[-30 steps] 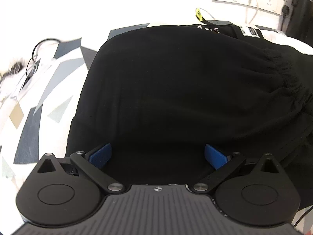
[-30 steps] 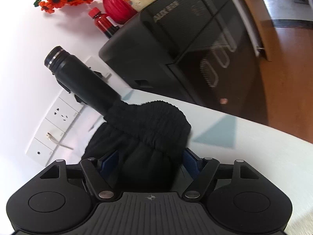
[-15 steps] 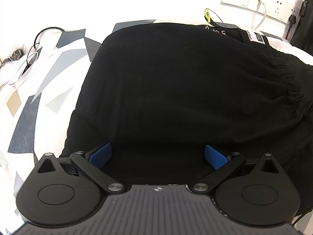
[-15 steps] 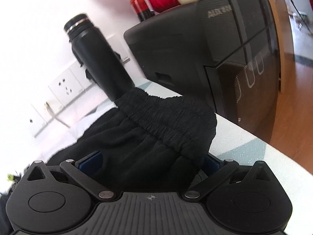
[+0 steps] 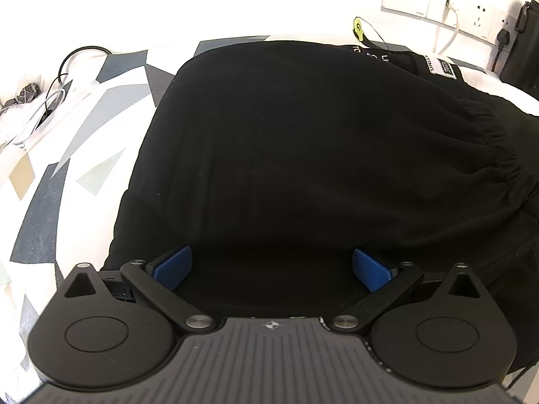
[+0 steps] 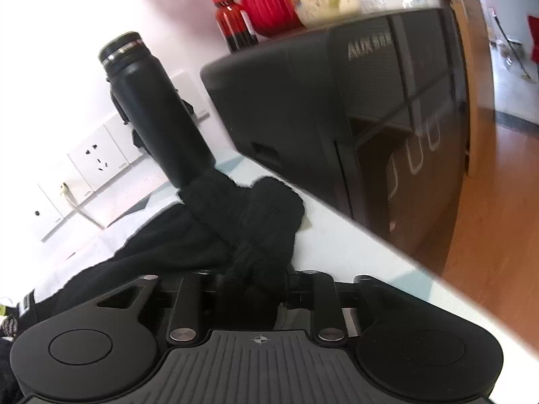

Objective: Fold clothes

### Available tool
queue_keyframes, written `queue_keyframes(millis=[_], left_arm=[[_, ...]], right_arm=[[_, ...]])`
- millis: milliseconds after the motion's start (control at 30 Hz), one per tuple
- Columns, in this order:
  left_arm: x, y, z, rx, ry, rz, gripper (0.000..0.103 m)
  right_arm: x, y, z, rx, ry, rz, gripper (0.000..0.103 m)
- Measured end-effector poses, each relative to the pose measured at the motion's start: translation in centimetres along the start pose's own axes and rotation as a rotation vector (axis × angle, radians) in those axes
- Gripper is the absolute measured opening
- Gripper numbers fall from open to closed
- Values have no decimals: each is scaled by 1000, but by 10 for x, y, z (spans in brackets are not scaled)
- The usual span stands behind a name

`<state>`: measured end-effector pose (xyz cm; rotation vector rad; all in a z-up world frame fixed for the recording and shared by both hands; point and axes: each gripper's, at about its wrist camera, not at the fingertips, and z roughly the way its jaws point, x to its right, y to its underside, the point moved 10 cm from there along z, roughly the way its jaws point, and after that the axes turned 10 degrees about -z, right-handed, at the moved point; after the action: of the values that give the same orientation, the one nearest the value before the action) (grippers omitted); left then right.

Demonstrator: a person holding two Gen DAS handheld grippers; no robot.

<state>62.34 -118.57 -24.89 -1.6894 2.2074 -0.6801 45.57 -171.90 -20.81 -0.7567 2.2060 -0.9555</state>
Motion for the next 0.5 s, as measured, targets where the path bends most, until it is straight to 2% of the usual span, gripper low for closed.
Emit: queue_keyframes(millis=[33,100,167,300,500], left_arm=[[0,0,1,-1,0,2,103],[8,-1,2,-23,26,24,103],[17,-2,3,-33,29,50,103],[21,-3,3,-25,23,30,103],[20,-1,0,-9,23,15,103]], right_arm=[[2,-5,-5,30,-31,25,17],[5,-18,-17,85,-38,13,14],[10,-27,-26,131,-1,11,13],[35,-10,-20,67,55,108,13],[36,-5,-29,65,39,104,13]])
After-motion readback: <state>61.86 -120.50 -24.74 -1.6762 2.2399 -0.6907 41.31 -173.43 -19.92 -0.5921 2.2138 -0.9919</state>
